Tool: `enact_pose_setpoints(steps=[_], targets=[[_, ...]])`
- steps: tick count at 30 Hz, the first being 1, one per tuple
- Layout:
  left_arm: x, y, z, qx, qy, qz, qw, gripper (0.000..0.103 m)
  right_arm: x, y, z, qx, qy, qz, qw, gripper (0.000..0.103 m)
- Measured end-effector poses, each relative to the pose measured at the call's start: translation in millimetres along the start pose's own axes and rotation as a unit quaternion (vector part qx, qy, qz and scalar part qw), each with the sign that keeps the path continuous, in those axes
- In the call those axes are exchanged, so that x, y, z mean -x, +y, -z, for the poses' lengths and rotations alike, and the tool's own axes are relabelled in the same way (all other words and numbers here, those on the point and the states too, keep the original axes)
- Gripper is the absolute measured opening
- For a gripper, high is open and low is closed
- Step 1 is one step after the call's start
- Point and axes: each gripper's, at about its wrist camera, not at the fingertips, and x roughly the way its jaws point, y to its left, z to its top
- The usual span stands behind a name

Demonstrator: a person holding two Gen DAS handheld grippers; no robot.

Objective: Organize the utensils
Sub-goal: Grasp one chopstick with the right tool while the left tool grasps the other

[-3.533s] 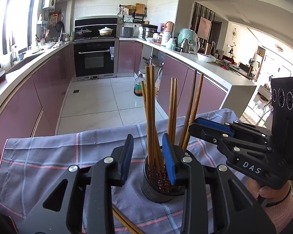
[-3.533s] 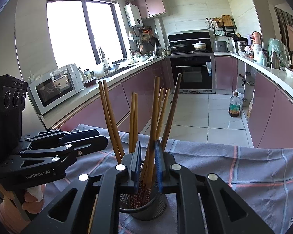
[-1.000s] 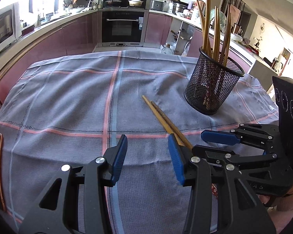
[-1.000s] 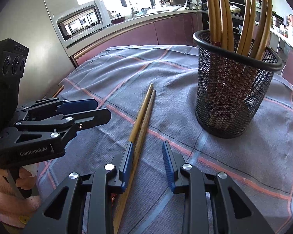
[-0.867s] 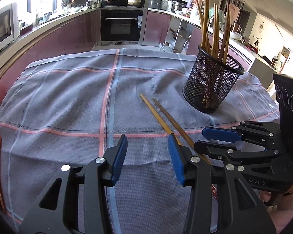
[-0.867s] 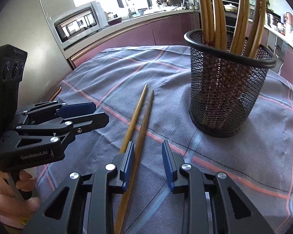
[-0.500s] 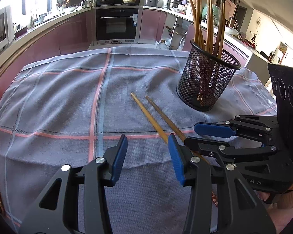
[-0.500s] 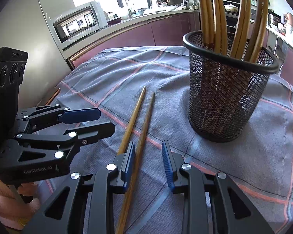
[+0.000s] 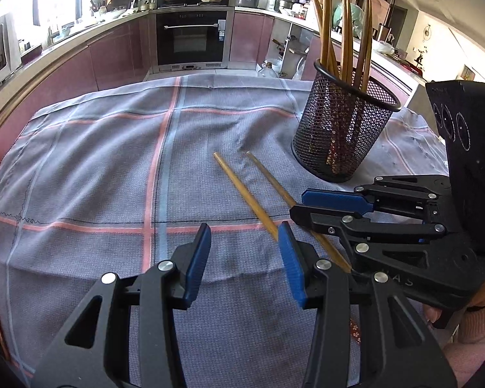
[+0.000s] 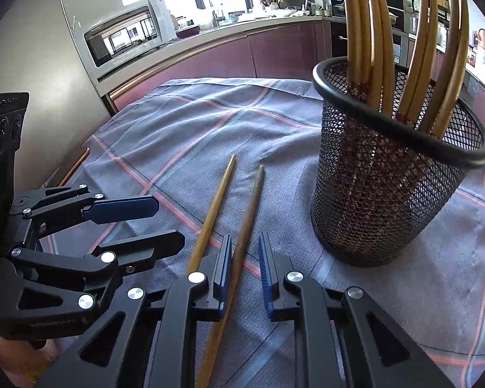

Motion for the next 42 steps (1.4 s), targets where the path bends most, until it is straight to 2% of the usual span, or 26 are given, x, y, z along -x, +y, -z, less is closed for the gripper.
enact_pose_setpoints(steps=[11, 21, 28, 35, 42], targets=[[-10.5, -7.8, -6.9, -0.010, 0.011, 0.000, 0.9999, 0.043, 2.1, -5.0, 0.9, -0.008, 0.002, -0.002, 1.000, 0.010], [-25.2, -9.0, -10.7, -0.019, 0.029, -0.001, 0.9994, 0.038, 2.8, -6.8, 1.6, -0.011, 0.003, -0.004, 1.000, 0.010], [-28.0, -9.9, -13.6, -0.023, 0.034, 0.000, 0.9991, 0.019, 3.1, -6.4, 1.5, -0.007, 0.003, -0.002, 1.000, 0.010], [-25.4, -11.1, -9.3, -0.024, 0.037, 0.006, 0.9990, 0.012, 3.9, -6.8, 2.2, -0.006, 0.003, -0.004, 1.000, 0.009], [-28.7, -11.5, -11.8, -0.022, 0.038, -0.004, 0.9990, 0.014, 2.0, -8.6, -1.1, -0.012, 0.004, -0.004, 1.000, 0.010]])
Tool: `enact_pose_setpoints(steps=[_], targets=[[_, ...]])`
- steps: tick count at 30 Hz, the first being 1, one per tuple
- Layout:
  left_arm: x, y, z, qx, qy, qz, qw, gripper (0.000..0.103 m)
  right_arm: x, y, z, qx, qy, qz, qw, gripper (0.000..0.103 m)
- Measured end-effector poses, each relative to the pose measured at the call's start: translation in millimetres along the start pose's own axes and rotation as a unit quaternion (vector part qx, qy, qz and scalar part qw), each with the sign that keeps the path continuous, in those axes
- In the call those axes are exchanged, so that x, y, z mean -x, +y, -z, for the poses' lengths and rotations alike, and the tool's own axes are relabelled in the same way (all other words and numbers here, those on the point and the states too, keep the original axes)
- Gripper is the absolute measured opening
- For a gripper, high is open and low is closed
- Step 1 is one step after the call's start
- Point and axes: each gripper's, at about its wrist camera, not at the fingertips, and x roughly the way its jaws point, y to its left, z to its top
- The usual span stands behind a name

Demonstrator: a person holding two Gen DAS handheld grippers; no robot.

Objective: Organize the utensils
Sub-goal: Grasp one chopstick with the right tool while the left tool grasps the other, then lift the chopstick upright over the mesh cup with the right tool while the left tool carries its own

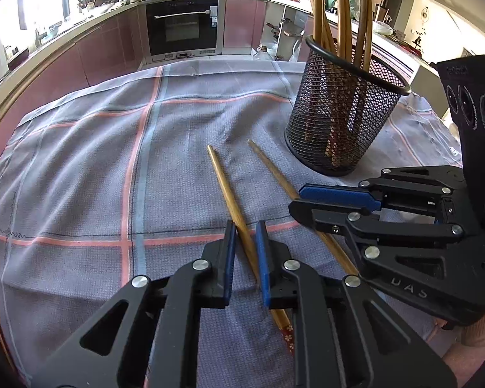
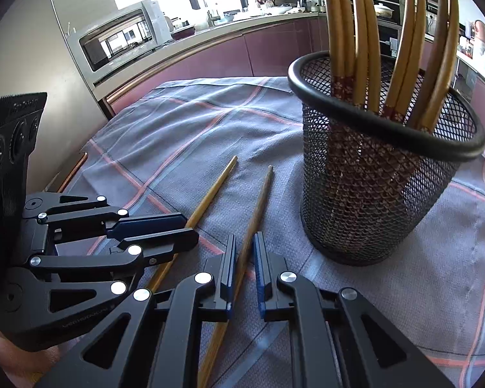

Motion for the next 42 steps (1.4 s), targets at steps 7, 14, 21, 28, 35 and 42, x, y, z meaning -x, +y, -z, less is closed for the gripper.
enact_pose_setpoints(steps=[7, 14, 21, 28, 35, 42], targets=[[-2.2, -1.3, -3.6, 0.009, -0.001, -0.007, 0.9999, 0.011, 0.6, -1.4, 0.3, -0.006, -0.003, -0.004, 1.000, 0.009], [4.7, 1.7, -0.9, 0.019, -0.008, -0.002, 0.9998, 0.007, 8.7, -4.5, 2.1, -0.013, -0.012, -0.013, 1.000, 0.008], [22.1, 3.9, 0.3, 0.021, -0.026, 0.001, 0.9994, 0.007, 23.2, -0.8, 2.0, -0.012, -0.029, -0.026, 0.999, 0.006], [46.8, 6.1, 0.8, 0.023, -0.050, 0.011, 0.9984, 0.007, 41.8, 2.4, 2.2, -0.011, -0.053, -0.041, 0.998, 0.006], [69.7, 5.7, 0.1, 0.024, -0.072, 0.022, 0.9968, 0.007, 58.7, 7.0, -0.5, -0.004, -0.074, -0.045, 0.996, 0.006], [91.2, 3.2, -3.1, 0.024, -0.095, 0.034, 0.9946, 0.007, 77.2, 8.7, -1.4, -0.001, -0.100, -0.044, 0.994, 0.005]])
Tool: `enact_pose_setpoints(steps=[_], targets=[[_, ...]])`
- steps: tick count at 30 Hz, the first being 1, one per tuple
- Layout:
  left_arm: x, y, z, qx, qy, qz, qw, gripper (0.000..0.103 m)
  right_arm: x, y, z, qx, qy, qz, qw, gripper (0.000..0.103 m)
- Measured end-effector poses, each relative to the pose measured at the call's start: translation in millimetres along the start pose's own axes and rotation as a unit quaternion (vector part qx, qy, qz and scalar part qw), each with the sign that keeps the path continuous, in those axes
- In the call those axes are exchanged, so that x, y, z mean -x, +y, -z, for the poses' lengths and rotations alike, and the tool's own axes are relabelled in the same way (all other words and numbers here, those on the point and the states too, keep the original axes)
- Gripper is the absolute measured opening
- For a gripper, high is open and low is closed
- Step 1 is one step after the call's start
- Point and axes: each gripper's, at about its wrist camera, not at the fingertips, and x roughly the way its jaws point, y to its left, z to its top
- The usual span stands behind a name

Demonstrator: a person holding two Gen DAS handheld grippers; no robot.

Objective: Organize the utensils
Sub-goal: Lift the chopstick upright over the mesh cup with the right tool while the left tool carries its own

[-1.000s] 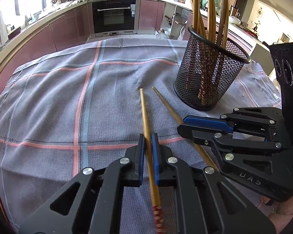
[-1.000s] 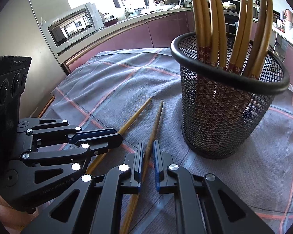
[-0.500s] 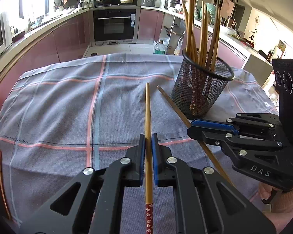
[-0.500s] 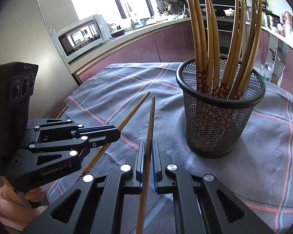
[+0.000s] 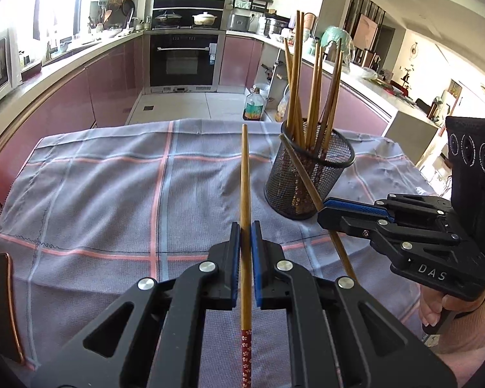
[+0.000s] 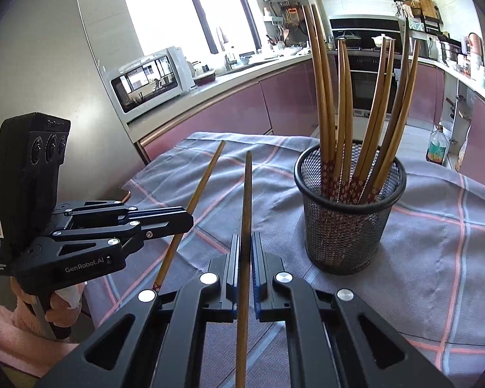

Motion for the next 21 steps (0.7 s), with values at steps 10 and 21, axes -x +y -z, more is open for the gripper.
enact_pose_setpoints(steps=[10, 21], targets=[[22.0, -5.5, -8.1, 0.001, -0.025, 0.028, 0.9993, 0.007, 19.4, -0.1, -6.8, 0.003, -0.032, 0.002, 0.999, 0.005], [40.6, -13.7, -23.1, -0.004, -0.055, 0.044, 0.9975, 0.007, 42.0, -13.0, -17.1, -0.005, -0.075, 0.007, 0.997, 0.005]])
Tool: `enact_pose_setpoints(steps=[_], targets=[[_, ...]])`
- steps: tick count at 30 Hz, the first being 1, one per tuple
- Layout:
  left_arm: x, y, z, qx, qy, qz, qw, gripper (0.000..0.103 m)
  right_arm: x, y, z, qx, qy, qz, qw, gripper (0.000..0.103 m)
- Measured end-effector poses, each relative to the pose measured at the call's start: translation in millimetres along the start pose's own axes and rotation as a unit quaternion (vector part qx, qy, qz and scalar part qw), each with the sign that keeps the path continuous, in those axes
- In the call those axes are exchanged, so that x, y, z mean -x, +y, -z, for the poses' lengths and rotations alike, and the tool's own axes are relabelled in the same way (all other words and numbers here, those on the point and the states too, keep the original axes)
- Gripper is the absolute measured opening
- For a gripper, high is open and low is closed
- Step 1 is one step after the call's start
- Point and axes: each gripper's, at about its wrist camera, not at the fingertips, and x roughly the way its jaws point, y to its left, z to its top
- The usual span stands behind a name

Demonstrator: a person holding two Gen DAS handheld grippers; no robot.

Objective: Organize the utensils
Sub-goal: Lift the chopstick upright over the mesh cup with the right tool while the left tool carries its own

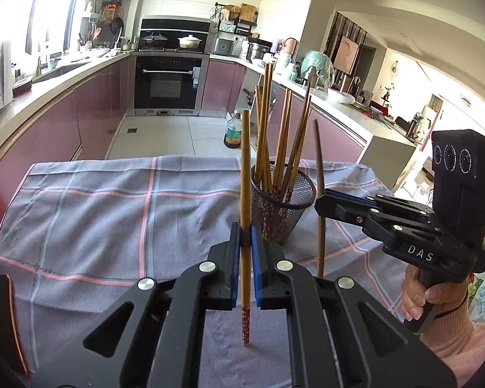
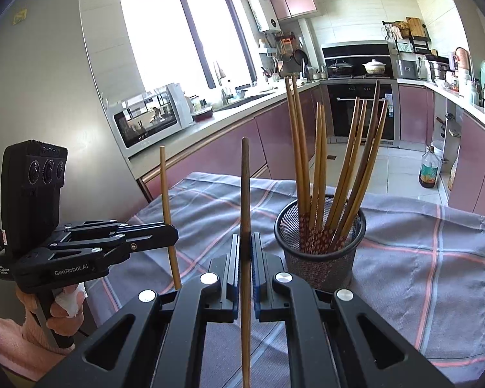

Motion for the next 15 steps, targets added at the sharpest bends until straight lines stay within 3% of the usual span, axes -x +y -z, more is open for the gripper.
enact_pose_setpoints(steps=[15], targets=[[5.7, -12.2, -20.9, -0.009, -0.023, 0.006, 0.9997, 0.007, 21.8, -4.6, -26.2, 0.013, -0.045, 0.013, 0.999, 0.005]])
